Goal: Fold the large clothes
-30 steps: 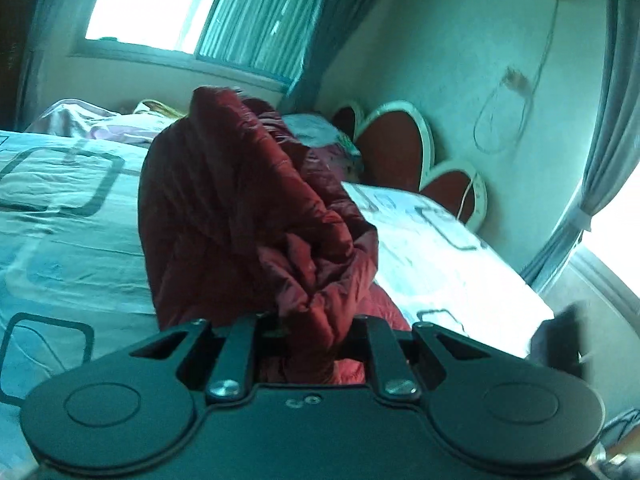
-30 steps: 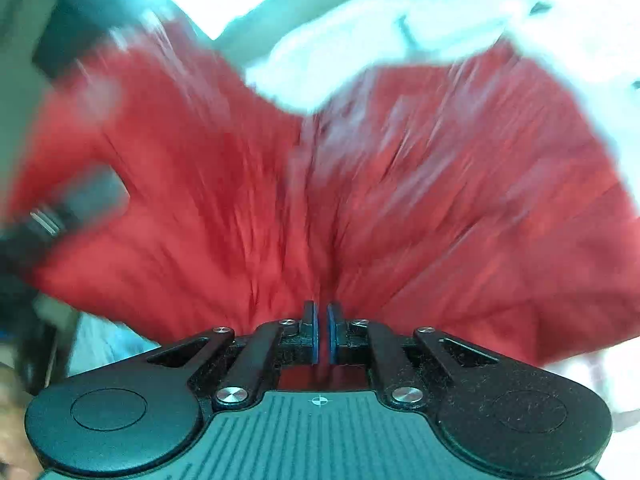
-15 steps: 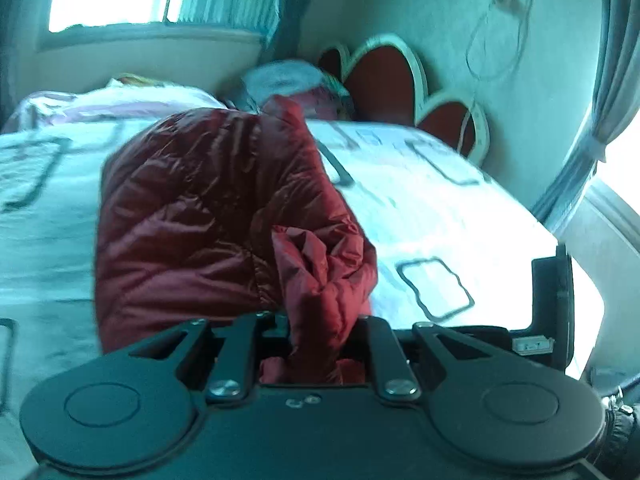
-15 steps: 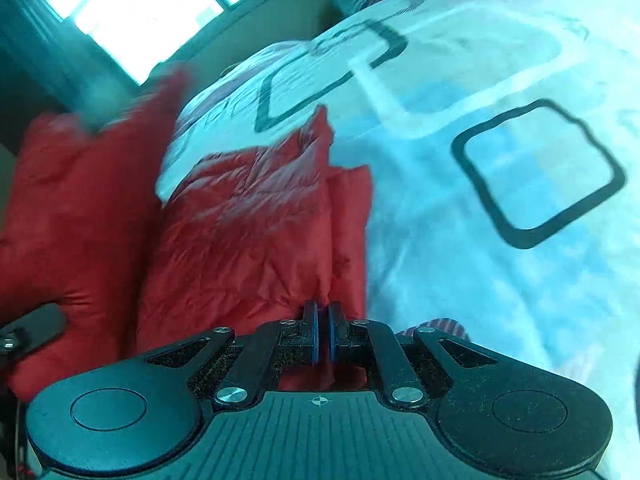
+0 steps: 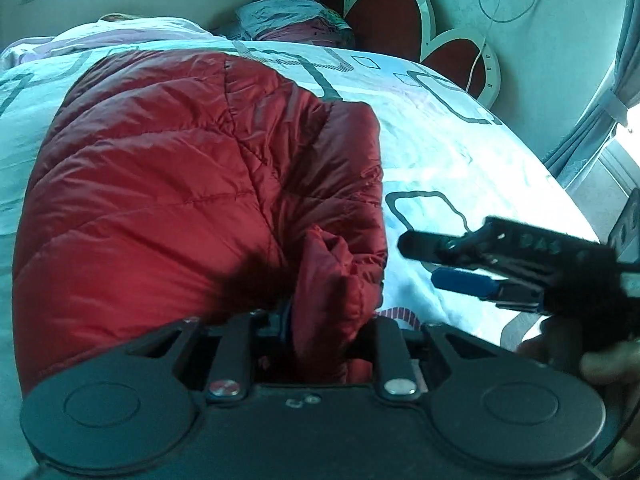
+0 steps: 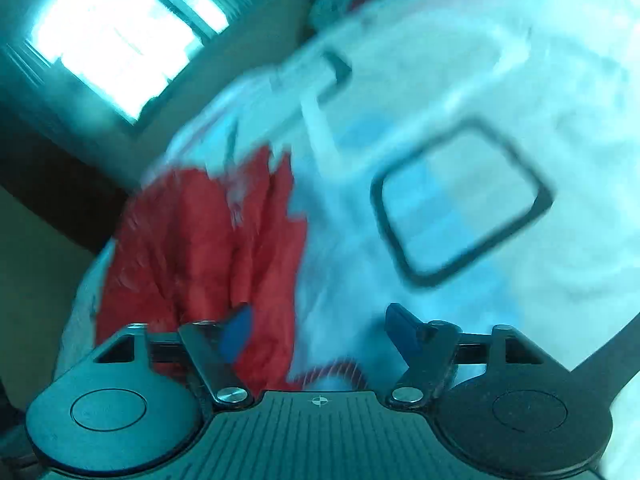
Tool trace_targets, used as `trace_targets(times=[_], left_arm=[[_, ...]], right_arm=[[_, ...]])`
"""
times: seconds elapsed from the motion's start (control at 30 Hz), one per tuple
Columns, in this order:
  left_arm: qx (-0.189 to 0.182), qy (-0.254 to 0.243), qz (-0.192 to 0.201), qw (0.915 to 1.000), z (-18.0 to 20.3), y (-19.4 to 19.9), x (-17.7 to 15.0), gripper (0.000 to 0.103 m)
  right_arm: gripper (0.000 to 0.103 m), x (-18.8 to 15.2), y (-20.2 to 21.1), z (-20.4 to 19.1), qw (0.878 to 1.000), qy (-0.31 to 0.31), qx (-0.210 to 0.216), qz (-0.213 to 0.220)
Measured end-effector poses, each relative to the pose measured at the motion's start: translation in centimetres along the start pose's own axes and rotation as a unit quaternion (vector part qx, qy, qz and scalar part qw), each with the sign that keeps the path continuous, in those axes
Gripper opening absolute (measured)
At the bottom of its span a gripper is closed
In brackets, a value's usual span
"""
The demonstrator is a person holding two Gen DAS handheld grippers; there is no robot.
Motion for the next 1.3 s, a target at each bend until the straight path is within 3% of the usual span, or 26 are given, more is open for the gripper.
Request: trace_targets(times=[0.1, 0.17, 0.27, 0.4, 0.5, 0.57, 0.63, 0.73, 0.9, 1.0, 1.07, 1.23, 1.3], left_arm=[[0.003, -0.007, -0.001, 1.0, 0.9, -0.2, 0.2, 0.034], [-0.012, -0.009, -0.001, 0.9999, 1.5, -0.2, 0.2, 0.059], [-0.033, -0.019, -0.004, 0.9993, 2.6, -0.3, 0.3, 0.081], [-0.069, -0.025, 0.002, 0.9973, 3.7, 1.9, 0.4, 0.076], [-0.112, -0.022, 0.033, 0.993, 3.7, 6.3, 1.1, 0.068], [-0.121, -0.016, 0.07, 0.9901, 2.3, 9.3, 1.7, 0.06], [-0.096, -0.006, 0.099, 0.9903, -0.5, 11.3, 2.4, 0.049], [-0.048, 0.013, 0.111, 0.9926, -5.5, 11.6, 3.2, 0.042], [0.009, 0.004, 0.098, 0.9951, -9.0, 10.2, 4.8, 0.035], [0.014, 0.003, 0.098, 0.9951, -9.8, 9.7, 5.6, 0.035], [0.014, 0.001, 0.095, 0.9954, -10.1, 9.5, 5.9, 0.035], [0.011, -0.013, 0.082, 0.9965, -10.9, 8.5, 6.7, 0.034], [0.009, -0.018, 0.073, 0.9971, -11.1, 7.8, 6.9, 0.031]], right_arm=[[0.073, 0.1, 1.1, -0.2, 1.0, 0.006, 0.004, 0.006], [0.073, 0.1, 1.5, -0.6, 1.0, 0.007, 0.008, 0.01], [0.073, 0.0, 2.2, -1.2, 1.0, 0.009, 0.006, 0.018], [0.073, 0.0, 2.6, -1.3, 1.0, 0.008, -0.004, 0.028], [0.073, 0.0, 3.4, -1.4, 0.999, -0.003, -0.009, 0.039], [0.073, 0.4, 3.9, -1.7, 0.999, -0.006, -0.009, 0.046], [0.073, 0.9, 4.3, -2.5, 0.999, -0.003, -0.005, 0.054], [0.073, 1.9, 3.9, -4.6, 0.998, 0.013, 0.0, 0.06], [0.073, 3.7, 1.8, -8.1, 0.997, 0.054, -0.005, 0.057], [0.072, 4.3, 0.6, -9.9, 0.995, 0.077, -0.011, 0.056], [0.058, 4.6, -0.3, -10.9, 0.994, 0.092, -0.019, 0.048], [0.056, 5.0, -2.6, -11.5, 0.993, 0.105, -0.039, 0.032], [0.05, 4.9, -3.2, -11.5, 0.992, 0.113, -0.046, 0.025]])
Point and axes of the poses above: each gripper's, at about its wrist camera, not at the fingertips, and y roughly against the way its jaws point, z to its right, x to its top, the point moved 2 cm from there along -y, roughly the way its jaws point, and after that the axes turned 14 degrees about -x, right-handed, at the moved point
